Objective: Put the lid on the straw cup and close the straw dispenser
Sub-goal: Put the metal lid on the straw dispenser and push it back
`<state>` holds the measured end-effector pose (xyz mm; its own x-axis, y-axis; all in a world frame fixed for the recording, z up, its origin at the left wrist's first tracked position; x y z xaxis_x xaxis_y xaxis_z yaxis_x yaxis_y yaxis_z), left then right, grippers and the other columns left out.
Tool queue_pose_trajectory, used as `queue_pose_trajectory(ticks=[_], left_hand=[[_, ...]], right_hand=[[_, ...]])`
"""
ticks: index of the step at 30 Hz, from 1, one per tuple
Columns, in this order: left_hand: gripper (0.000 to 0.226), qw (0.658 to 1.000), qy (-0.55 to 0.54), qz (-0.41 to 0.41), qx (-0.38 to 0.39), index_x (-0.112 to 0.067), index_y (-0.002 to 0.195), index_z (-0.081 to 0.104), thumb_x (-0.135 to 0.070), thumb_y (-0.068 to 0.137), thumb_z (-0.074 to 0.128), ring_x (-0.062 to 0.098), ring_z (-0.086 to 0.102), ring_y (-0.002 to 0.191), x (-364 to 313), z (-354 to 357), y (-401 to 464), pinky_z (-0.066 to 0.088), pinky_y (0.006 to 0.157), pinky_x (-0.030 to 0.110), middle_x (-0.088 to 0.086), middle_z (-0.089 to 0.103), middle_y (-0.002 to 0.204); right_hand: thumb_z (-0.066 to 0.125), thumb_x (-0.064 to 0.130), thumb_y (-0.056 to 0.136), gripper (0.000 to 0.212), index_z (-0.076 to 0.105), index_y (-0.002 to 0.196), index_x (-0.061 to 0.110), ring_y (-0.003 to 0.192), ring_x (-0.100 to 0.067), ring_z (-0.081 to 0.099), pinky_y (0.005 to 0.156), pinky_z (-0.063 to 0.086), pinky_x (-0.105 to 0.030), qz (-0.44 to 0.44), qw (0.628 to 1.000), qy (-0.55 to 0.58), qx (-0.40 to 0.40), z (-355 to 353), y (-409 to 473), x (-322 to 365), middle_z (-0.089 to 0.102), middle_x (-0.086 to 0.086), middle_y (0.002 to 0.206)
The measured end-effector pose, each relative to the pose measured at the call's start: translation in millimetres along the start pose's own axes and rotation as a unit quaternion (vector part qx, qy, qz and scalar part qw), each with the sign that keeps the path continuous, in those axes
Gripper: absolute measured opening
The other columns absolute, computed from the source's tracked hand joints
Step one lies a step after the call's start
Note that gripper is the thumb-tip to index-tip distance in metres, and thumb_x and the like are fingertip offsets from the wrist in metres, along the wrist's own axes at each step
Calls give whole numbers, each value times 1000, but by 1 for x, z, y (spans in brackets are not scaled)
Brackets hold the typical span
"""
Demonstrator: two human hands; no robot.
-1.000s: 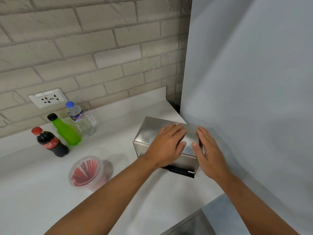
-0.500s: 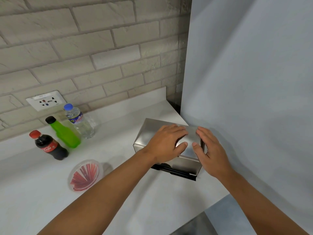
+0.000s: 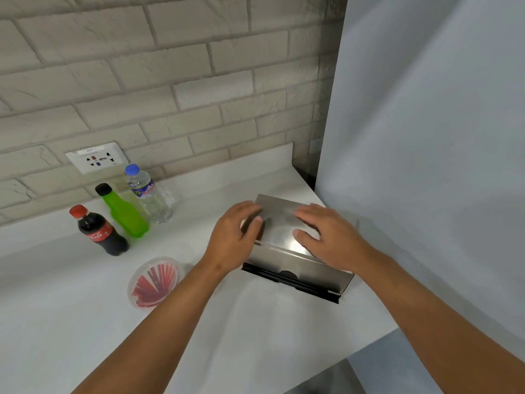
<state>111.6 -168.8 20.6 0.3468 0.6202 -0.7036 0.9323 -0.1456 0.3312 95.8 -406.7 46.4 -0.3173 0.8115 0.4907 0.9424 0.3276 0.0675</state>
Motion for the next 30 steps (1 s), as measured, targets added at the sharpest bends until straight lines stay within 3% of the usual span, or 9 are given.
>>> queue_pose_trajectory(ticks=[4,6,11,14,19,23,26,28,30], left_hand=[[27,979,-135,-152,-4,-38,127,71,-24,107,59,-1,69,104,27,-4,-15,53,91,16,-22,73,118],[33,974,-171,-151,8,-53,115,73,-26,108,55,-3,71,97,29,2,-22,53,88,16,-26,77,107],[29,950,-249,-189,-11,-34,130,73,-35,109,53,2,66,124,31,10,-30,50,113,47,-15,76,128],[26,954,-225,-197,-1,-53,117,72,-37,109,53,-6,68,114,30,8,-28,52,110,48,-29,76,117],[36,956,-214,-198,9,-65,109,72,-36,110,51,-4,69,104,34,7,-27,55,104,39,-26,78,109],[32,968,-185,-170,9,-32,135,70,-33,111,48,-8,66,98,34,9,-28,53,96,28,-18,76,110],[26,989,-89,-119,22,-32,128,64,-31,112,43,-4,63,93,30,5,-25,45,82,12,-16,70,101],[28,995,-37,-81,48,-27,129,62,-28,111,41,5,62,94,26,0,-18,46,84,18,-9,69,100],[35,996,15,-42,81,-21,143,56,-23,111,41,9,59,111,22,-5,-9,46,99,28,-4,67,117]], right_hand=[[49,43,106,58,41,158,18,157,-21,26,122,19,-32,-23,998,-11,60,14,37,26,35,0,169],[46,42,107,58,41,157,13,153,-26,32,120,25,-35,-31,997,-21,74,20,54,33,38,-5,167],[39,41,108,55,39,156,14,146,-25,41,115,31,-35,-51,992,-71,92,33,77,40,40,-3,164],[33,40,109,56,36,157,11,150,-25,37,119,31,-40,-64,989,-92,96,36,77,39,37,-5,166],[28,40,110,58,31,159,9,154,-23,30,122,27,-40,-80,986,-113,94,38,75,37,31,-6,170],[26,42,110,60,26,161,10,157,-22,23,124,20,-38,-76,986,-121,90,41,74,36,25,-5,172],[28,42,110,61,25,162,11,159,-22,20,125,17,-38,-71,987,-113,93,38,73,39,22,-5,173],[32,41,110,61,26,162,10,159,-24,19,125,16,-39,-62,988,-105,99,33,68,40,22,-6,173],[35,41,109,60,32,159,10,156,-28,24,124,20,-43,-44,988,-108,98,27,58,37,26,-8,171]])
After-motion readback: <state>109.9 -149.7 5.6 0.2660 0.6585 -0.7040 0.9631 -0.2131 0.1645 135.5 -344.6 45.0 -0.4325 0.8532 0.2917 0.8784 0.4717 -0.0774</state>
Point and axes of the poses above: each hand's wrist, its own y-axis towards the middle knuckle, its own z-axis out of the palm, x = y × z, the point moved 2 cm from there along y, towards the middle knuckle
